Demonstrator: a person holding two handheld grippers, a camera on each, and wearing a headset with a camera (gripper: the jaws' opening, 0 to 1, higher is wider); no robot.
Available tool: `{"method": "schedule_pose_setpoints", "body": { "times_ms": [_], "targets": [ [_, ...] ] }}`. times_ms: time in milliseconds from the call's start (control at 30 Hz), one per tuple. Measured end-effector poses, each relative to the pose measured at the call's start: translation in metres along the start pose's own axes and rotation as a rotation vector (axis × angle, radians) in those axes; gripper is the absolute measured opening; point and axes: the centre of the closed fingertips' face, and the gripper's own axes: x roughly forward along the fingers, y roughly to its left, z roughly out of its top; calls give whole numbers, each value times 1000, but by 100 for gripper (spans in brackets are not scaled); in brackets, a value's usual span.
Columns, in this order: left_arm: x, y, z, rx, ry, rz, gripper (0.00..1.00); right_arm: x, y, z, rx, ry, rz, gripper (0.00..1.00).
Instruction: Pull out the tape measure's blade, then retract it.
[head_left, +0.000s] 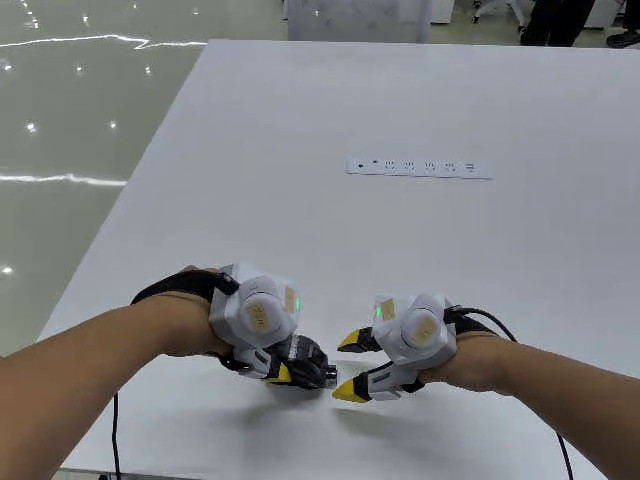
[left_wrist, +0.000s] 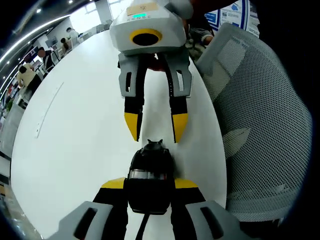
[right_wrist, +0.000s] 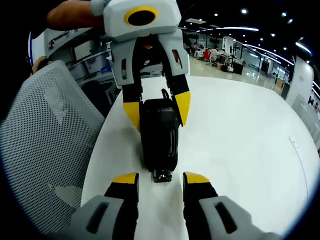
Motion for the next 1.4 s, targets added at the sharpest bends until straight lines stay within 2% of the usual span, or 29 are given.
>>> {"method": "schedule_pose_setpoints", "body": {
  "times_ms": [200, 333, 400, 533, 600, 633, 667, 800, 1000, 1267, 1333, 1400],
  "targets": [
    [-1, 0, 0, -6, -9, 7, 29, 9, -2, -7, -9, 18, 17, 25],
    [-1, 0, 1, -13, -6, 11, 29, 11, -2, -8, -16, 23, 22, 15],
    [-1, 0, 1, -13, -8, 8, 29, 12, -2, -7, -50, 24, 22, 15],
    [-1, 0, 1, -4, -16, 3, 29, 16, -1, -8, -70, 38, 16, 15],
    [-1, 0, 1, -2, -20, 1, 29, 17, -2, -9, -58, 49, 14, 15],
    [-1, 0, 0, -3, -22, 1, 29, 18, -2, -9, -8, 51, 12, 15],
    [-1, 0, 0, -3, -22, 1, 29, 18, -3, -10, -25, 53, 11, 15],
    [-1, 1, 0, -5, -21, -3, 29, 18, -3, -11, -9, 34, 9, 14],
    [0, 1, 0, -5, -19, -2, 29, 20, -2, -9, -21, 39, 5, 13],
    [-1, 1, -1, -6, -25, -2, 29, 19, -4, -8, -1, 34, -9, 13],
    [-1, 1, -1, -5, -25, -2, 29, 19, -4, -8, -3, 41, -10, 12],
    [-1, 1, -1, -5, -25, -3, 29, 18, -2, -7, -34, 59, -17, 12]
  ]
}}
